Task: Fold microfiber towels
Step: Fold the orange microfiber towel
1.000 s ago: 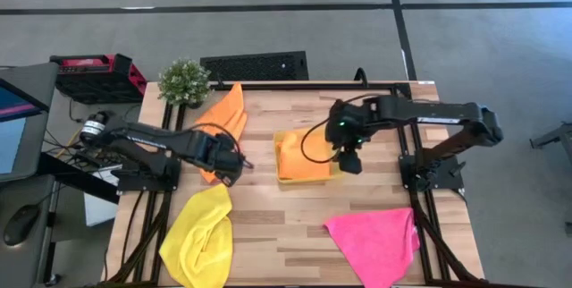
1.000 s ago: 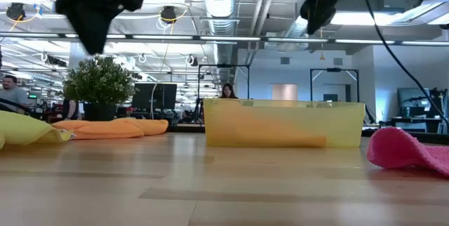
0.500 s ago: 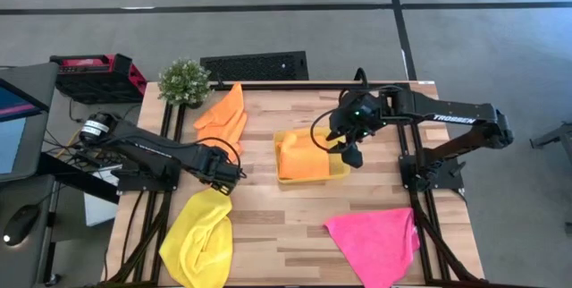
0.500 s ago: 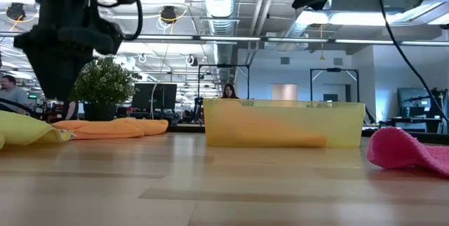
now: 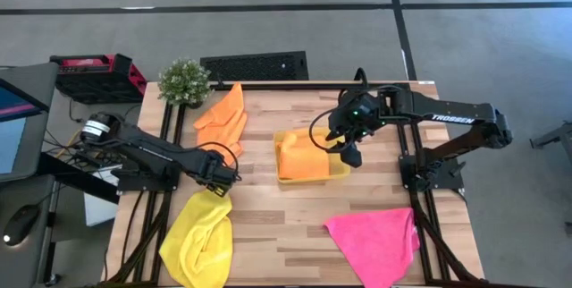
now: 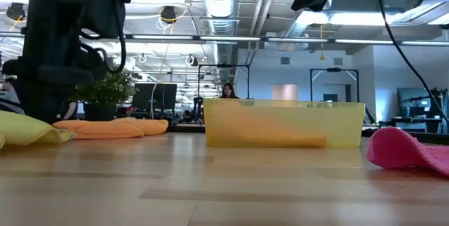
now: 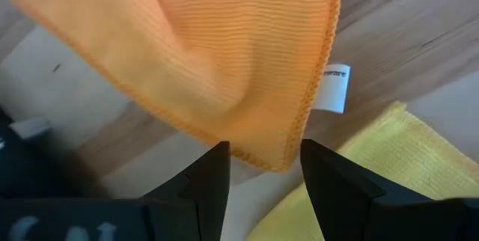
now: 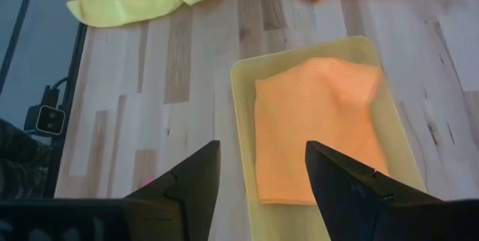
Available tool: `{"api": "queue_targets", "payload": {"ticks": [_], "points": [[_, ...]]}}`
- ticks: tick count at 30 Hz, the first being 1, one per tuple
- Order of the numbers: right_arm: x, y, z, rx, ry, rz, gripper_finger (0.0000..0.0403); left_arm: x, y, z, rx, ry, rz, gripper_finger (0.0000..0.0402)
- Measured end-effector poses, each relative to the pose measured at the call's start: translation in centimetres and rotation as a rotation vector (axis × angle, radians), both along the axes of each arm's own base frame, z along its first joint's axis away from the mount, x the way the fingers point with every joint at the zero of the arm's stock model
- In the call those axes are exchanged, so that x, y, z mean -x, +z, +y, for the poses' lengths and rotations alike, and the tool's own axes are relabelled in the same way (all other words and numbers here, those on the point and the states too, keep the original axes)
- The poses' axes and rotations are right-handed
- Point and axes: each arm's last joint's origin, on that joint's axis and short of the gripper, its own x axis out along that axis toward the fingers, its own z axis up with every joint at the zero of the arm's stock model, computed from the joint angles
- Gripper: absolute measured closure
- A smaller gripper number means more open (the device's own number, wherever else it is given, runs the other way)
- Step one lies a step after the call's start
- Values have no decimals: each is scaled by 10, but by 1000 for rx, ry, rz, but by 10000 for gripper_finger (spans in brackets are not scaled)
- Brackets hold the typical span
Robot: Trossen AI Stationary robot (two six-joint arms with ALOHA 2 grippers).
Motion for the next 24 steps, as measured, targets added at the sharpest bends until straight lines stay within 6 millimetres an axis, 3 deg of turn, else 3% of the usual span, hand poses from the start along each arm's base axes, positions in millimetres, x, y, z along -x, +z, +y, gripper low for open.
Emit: {"api": "queue_targets", "payload": {"ticks": [8, 15, 20, 24], "points": [[0, 0, 0, 1, 0, -6, 182, -4, -10, -1, -5, -48, 45, 261], [0, 0, -3, 2, -11, -6, 182, -11, -2, -2, 4, -110, 30, 383], [-6, -4, -4, 5, -12, 9, 182, -23, 20, -5, 17, -157, 24, 394], [-22, -14, -6, 28, 21, 3, 182, -33, 53, -6, 13, -218, 45, 399]]}}
